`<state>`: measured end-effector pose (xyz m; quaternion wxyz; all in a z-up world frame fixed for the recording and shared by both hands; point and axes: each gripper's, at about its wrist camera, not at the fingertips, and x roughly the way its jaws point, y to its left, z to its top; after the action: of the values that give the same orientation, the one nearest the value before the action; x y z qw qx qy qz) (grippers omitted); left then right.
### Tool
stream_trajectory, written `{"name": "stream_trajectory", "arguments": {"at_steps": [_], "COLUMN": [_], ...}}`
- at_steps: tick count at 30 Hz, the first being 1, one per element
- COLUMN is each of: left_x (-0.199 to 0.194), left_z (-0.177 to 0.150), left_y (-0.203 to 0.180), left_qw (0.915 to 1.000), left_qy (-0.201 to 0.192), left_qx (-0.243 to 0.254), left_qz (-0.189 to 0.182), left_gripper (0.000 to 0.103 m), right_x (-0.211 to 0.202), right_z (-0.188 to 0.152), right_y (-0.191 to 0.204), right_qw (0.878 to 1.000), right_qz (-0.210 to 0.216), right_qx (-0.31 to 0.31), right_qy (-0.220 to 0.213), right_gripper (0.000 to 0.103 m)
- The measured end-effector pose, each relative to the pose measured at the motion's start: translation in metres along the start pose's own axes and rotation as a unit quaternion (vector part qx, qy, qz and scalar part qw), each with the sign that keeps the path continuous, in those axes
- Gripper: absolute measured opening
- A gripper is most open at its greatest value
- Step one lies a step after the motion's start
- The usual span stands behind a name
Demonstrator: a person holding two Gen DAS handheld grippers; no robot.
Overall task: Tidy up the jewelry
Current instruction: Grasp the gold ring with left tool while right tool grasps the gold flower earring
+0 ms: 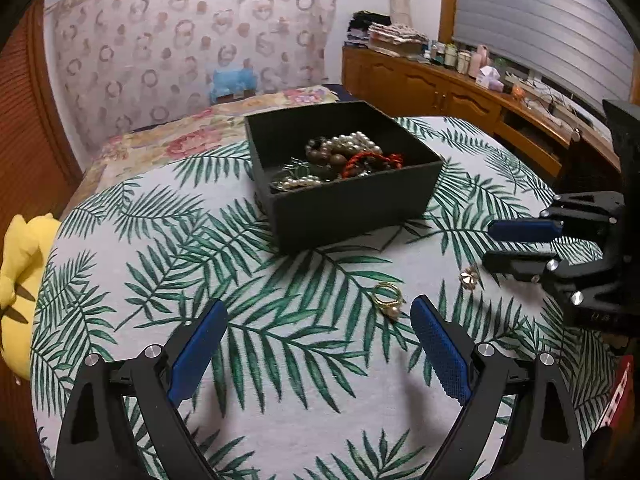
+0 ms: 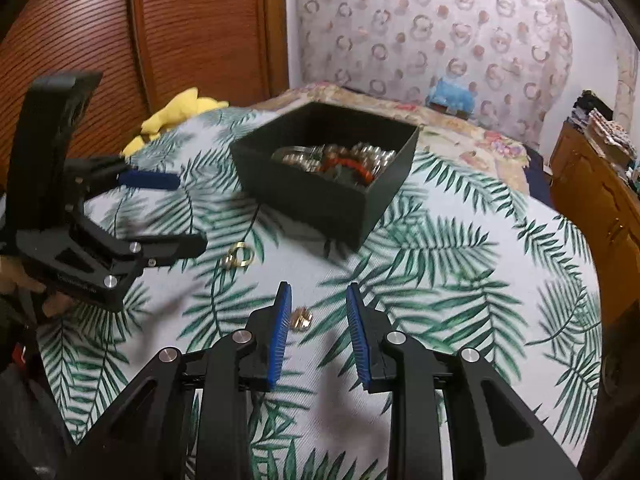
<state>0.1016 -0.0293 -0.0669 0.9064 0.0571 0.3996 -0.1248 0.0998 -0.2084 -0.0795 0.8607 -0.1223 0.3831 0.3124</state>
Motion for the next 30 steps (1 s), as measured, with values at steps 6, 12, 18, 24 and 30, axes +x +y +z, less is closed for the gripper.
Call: {"name": "stream_trajectory", "arguments": {"at_steps": [6, 12, 18, 24, 30], "left_x": [0.003, 0.006, 0.008, 0.016, 0.024], "left_z": [-0.002, -0.002, 0.004, 0.009, 0.006], "left_y": [-0.006, -0.009, -0.019, -0.031, -0.032], "left_qw": [0.9999, 0.9997, 0.9991, 0.9982, 0.9979], "left_qy": [0.006, 0.012, 0.008, 0.017, 0.03], "left_qx": [0.01, 0.016, 0.025, 0.048, 0.047], "left_qz": [-0.007, -0.016, -0.032, -0.032, -0.034], "left_gripper": [0.089, 0.089, 0.089, 0.063, 0.04], "right_x": [0.014, 0.021, 0.015, 0.004, 0.002], "right_z": [-0.002, 0.0, -0.004, -0.004, -0.006], "right_y": [0.007, 0.01, 0.002, -0.009, -0.014], "right_qw": [1.0, 0.999, 0.999, 1.0, 1.0], "right_qz": [0.005, -0.009, -0.014, -0.023, -0.024], "right_qx": [-0.013, -0.025, -0.015, -0.003, 0.001], "right_qy": [0.023, 0.031, 0.026, 0.013, 0.009], "right_gripper": [0.03, 0.017, 0.016, 0.016, 0.016]}}
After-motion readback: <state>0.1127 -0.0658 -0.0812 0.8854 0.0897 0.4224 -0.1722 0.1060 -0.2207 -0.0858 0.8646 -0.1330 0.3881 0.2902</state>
